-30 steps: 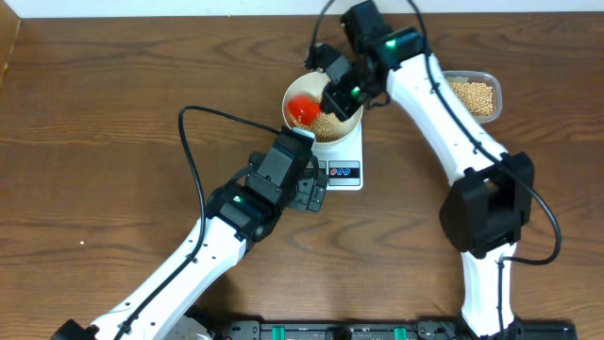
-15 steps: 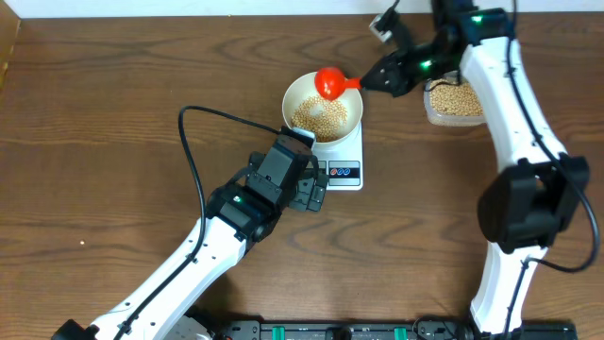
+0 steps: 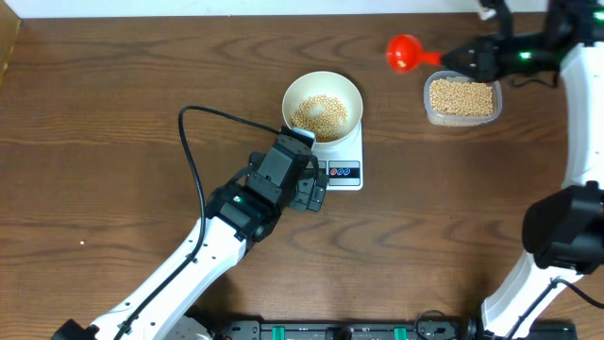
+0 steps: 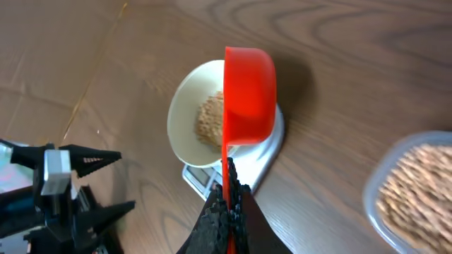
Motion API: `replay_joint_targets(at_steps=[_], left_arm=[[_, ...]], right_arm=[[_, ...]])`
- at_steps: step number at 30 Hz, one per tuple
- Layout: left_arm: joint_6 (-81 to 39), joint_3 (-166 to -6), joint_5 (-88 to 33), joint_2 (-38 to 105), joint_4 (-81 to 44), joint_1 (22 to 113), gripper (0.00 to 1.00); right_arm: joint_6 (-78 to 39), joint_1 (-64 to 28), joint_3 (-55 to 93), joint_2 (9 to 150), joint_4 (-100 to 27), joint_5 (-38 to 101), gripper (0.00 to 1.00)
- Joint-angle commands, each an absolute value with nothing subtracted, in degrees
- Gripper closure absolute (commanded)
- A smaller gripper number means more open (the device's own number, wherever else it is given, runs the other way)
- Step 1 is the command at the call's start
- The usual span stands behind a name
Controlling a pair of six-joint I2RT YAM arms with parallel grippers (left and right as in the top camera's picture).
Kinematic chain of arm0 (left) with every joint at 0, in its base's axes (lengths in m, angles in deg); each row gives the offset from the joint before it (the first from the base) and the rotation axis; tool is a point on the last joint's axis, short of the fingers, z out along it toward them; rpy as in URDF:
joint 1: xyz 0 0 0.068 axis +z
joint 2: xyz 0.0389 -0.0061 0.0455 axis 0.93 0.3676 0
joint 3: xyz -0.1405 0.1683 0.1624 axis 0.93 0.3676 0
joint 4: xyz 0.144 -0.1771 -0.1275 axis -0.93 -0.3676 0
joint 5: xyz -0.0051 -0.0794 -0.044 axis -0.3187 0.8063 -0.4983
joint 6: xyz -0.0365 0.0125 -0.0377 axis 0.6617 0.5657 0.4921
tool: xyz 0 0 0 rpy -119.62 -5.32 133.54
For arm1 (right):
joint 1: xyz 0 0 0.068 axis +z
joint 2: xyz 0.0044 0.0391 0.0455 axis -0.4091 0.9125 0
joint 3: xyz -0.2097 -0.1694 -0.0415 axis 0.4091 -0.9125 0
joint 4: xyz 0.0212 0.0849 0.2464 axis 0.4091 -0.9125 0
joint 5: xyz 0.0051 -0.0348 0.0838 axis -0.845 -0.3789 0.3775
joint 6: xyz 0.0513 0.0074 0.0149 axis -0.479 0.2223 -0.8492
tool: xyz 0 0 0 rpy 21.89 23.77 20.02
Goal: Scoop item into bowl and weigh 50g on scale
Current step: 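Carry the red scoop with the right gripper to the soybean tub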
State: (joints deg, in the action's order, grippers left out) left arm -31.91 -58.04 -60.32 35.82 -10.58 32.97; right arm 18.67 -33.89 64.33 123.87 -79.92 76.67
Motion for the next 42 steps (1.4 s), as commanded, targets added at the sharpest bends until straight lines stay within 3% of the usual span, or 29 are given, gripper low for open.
replay_joint_targets(at_steps=[1, 8, 11, 17, 25, 30, 35, 42], left_arm=[[-32.2, -57.9, -61.2, 35.4, -10.6, 33.1, 0.01], [-32.2, -57.9, -61.2, 35.4, -10.6, 33.1, 0.01], [-32.2, -57.9, -61.2, 35.4, -10.6, 33.1, 0.01], [-32.2, -57.9, -61.2, 35.4, -10.6, 33.1, 0.01], [-32.2, -57.9, -61.2, 35.4, -10.6, 33.1, 0.01], [-32.2, -57.9, -61.2, 35.4, -10.6, 33.1, 0.01], [-32.2, -57.9, -61.2, 35.4, -10.6, 33.1, 0.01], [-32.2, -57.9, -61.2, 35.4, -10.6, 33.1, 0.01]], right_arm=[[20.4, -37.9, 64.3, 121.9, -82.2, 75.6, 0.99], [15.5, -41.6, 64.3, 121.9, -84.1, 54.6, 0.99], [9.5, -38.0, 64.3, 121.9, -83.3, 34.3, 0.99], [5.9, -29.9, 64.3, 121.9, -83.0, 15.5, 0.99], [4.0, -21.7, 64.2, 121.9, -81.1, 4.8, 0.99], [-1.9, -21.8, 64.2, 121.9, -78.4, 8.8, 0.99], [-7.1, -27.1, 64.2, 121.9, -75.2, 30.0, 0.99], [-8.8, -33.7, 62.6, 121.9, -73.4, 45.0, 0.99]])
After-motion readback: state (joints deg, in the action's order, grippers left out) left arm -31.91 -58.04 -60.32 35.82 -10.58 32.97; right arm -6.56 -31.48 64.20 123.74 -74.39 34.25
